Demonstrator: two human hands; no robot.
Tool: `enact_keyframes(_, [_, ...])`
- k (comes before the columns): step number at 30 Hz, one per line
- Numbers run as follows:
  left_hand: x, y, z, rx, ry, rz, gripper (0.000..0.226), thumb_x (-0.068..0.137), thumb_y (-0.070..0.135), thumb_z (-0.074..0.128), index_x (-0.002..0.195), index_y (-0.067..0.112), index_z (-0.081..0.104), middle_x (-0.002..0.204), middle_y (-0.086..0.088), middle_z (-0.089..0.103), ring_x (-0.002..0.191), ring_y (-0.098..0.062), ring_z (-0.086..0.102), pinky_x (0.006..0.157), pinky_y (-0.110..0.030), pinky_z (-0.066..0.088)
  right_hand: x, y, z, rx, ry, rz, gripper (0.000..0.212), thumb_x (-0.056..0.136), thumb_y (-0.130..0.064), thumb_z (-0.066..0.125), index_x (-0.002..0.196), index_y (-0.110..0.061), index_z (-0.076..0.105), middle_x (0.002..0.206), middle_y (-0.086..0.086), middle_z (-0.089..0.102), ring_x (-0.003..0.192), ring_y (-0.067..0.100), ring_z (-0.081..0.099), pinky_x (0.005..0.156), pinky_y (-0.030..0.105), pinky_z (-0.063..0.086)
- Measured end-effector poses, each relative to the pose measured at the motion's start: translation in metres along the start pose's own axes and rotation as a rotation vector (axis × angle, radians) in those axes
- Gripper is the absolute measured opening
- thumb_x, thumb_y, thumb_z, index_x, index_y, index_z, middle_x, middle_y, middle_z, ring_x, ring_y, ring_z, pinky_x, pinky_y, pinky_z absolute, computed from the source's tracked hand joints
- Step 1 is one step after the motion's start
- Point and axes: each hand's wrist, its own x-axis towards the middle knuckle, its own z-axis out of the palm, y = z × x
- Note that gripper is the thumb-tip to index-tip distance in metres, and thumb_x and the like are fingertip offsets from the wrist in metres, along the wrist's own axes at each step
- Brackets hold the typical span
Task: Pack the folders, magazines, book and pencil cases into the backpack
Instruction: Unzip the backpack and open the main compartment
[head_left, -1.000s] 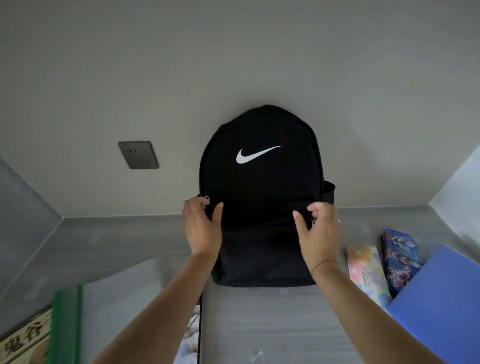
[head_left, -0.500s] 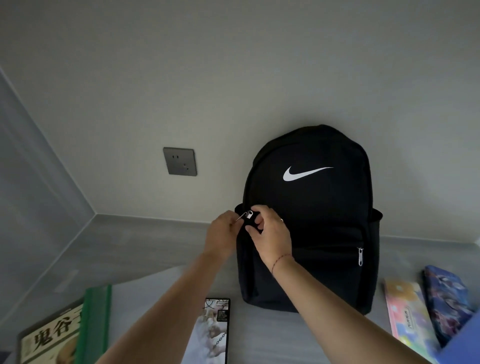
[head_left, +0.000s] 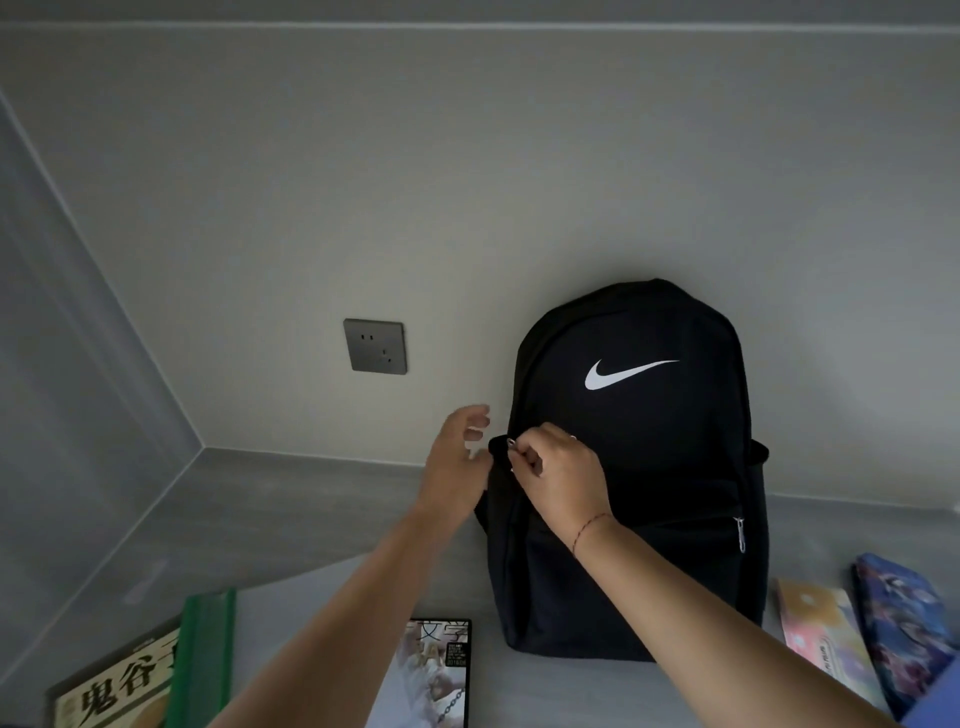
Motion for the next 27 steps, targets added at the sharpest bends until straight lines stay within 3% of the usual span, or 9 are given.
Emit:
enact_keyframes(3, [0.0, -0.002, 0.013, 0.058, -0.179, 0.0, 0.041, 0.079, 0.004, 0.067, 0.115, 0.022, 0.057, 0.111, 0.009, 0.059, 0.104, -0.006, 0.054, 0.079, -0.004, 0.039, 0.001, -0.001, -0.009, 0.061, -0.071, 0.052, 0.011, 0.082, -0.02, 0.064, 0.075, -0.012, 0.063, 0.073, -0.001, 0.062, 0.061, 0.015, 0.059, 0.058, 0.034, 0.053])
enact_keyframes(6, [0.0, -0.002, 0.024, -0.008, -0.094, -0.008, 0.023, 0.077, 0.014, 0.074, 0.097, 0.02, 0.066, 0.095, 0.005, 0.069, 0.092, -0.008, 0.063, 0.076, -0.01, 0.044, 0.005, 0.001, -0.02, 0.11, -0.066, 0.119, 0.011, 0.084, -0.023, 0.063, 0.078, -0.015, 0.065, 0.077, -0.005, 0.064, 0.063, 0.01, 0.06, 0.061, 0.03, 0.054])
enact_keyframes(10, [0.002, 0.003, 0.028, -0.092, -0.041, -0.079, 0.011, 0.074, 0.011, 0.078, 0.074, 0.015, 0.068, 0.073, 0.001, 0.07, 0.066, -0.008, 0.064, 0.067, -0.019, 0.051, 0.015, 0.001, -0.034, 0.191, 0.072, 0.18, 0.011, 0.082, -0.018, 0.066, 0.072, -0.012, 0.067, 0.079, -0.004, 0.063, 0.064, 0.01, 0.06, 0.063, 0.029, 0.053])
enact_keyframes(14, [0.006, -0.002, 0.013, -0.111, -0.091, -0.129, 0.014, 0.071, 0.006, 0.08, 0.07, 0.015, 0.069, 0.068, 0.002, 0.069, 0.062, -0.009, 0.064, 0.063, -0.018, 0.053, 0.047, 0.011, -0.073, 0.348, 0.302, 0.274, 0.009, 0.082, -0.014, 0.067, 0.073, -0.016, 0.066, 0.081, 0.0, 0.063, 0.069, 0.008, 0.059, 0.067, 0.023, 0.049])
enact_keyframes(17, [0.007, -0.002, 0.0, -0.085, -0.138, -0.139, 0.013, 0.072, 0.008, 0.079, 0.071, 0.014, 0.068, 0.069, 0.002, 0.068, 0.064, -0.01, 0.062, 0.059, -0.011, 0.05, 0.064, 0.02, -0.102, 0.459, 0.285, 0.324, 0.006, 0.084, -0.015, 0.066, 0.078, -0.017, 0.065, 0.084, 0.005, 0.065, 0.07, 0.008, 0.059, 0.067, 0.015, 0.048])
enact_keyframes(19, [0.01, 0.013, 0.003, -0.015, -0.147, -0.092, 0.013, 0.074, 0.015, 0.079, 0.075, 0.016, 0.066, 0.074, 0.005, 0.067, 0.068, -0.007, 0.061, 0.062, -0.011, 0.047, 0.063, 0.017, -0.109, 0.533, 0.226, 0.354, 0.006, 0.086, -0.016, 0.063, 0.079, -0.016, 0.065, 0.08, 0.007, 0.066, 0.069, 0.012, 0.059, 0.066, 0.019, 0.05])
enact_keyframes(23, [0.019, 0.071, 0.025, -0.013, -0.06, 0.121, 0.018, 0.078, 0.025, 0.076, 0.09, 0.017, 0.065, 0.08, 0.013, 0.064, 0.07, 0.004, 0.059, 0.067, -0.004, 0.045, 0.053, 0.002, -0.111, 0.574, 0.098, 0.306, 0.007, 0.088, -0.011, 0.058, 0.082, -0.011, 0.061, 0.077, 0.009, 0.064, 0.066, 0.013, 0.06, 0.055, 0.012, 0.05])
enact_keyframes(27, [0.027, 0.101, 0.035, -0.004, -0.065, 0.236, 0.007, 0.082, 0.019, 0.072, 0.08, 0.015, 0.067, 0.071, 0.006, 0.063, 0.062, 0.001, 0.053, 0.062, -0.012, 0.044, 0.052, 0.005, -0.118, 0.582, 0.117, 0.288, 0.008, 0.088, -0.011, 0.058, 0.08, -0.012, 0.059, 0.077, 0.009, 0.065, 0.067, 0.014, 0.061, 0.058, 0.018, 0.053])
